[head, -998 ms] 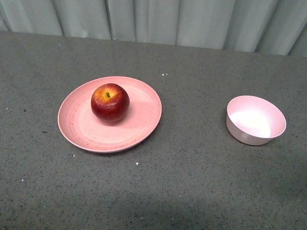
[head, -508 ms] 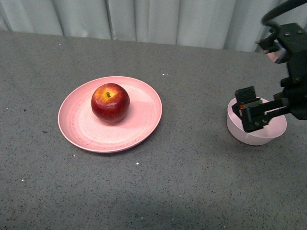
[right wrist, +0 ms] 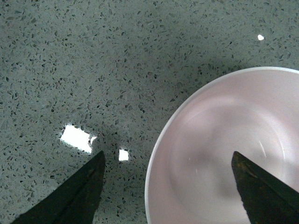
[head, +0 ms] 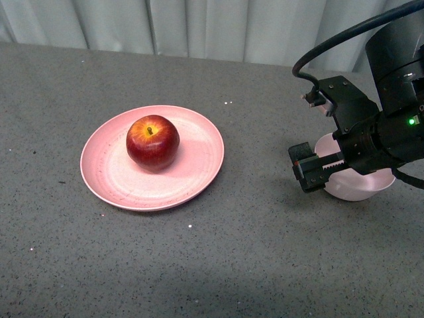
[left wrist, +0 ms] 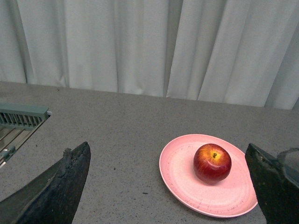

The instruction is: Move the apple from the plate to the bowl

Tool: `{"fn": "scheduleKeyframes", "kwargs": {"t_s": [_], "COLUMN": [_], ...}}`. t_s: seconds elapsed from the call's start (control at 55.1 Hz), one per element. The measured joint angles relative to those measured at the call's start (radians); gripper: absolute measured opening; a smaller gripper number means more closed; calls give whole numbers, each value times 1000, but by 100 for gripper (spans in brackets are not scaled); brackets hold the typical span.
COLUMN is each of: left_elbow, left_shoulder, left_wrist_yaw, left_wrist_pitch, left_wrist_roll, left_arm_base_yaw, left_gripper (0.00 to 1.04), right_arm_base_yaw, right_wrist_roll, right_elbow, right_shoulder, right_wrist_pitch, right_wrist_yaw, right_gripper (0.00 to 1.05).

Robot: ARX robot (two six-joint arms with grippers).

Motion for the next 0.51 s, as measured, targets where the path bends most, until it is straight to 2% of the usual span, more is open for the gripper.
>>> {"fn": "scheduleKeyframes", "kwargs": {"t_s": [0.399, 0.508], "left_elbow": [0, 0], "left_shoulder": [0, 0], "left_wrist_yaw": [0, 0], "left_wrist_pitch": [0, 0], "left_wrist_roll": [0, 0], "left_arm_base_yaw": [0, 0], "left_gripper": [98, 98], "right_arm_base_yaw": [-1, -1], "right_wrist_roll": [1, 6], "right_elbow": [9, 11], "right_shoulder": [8, 8], "right_wrist_pitch": [-14, -19], "right_wrist_yaw": [10, -10], "right_gripper": [26, 4]}}
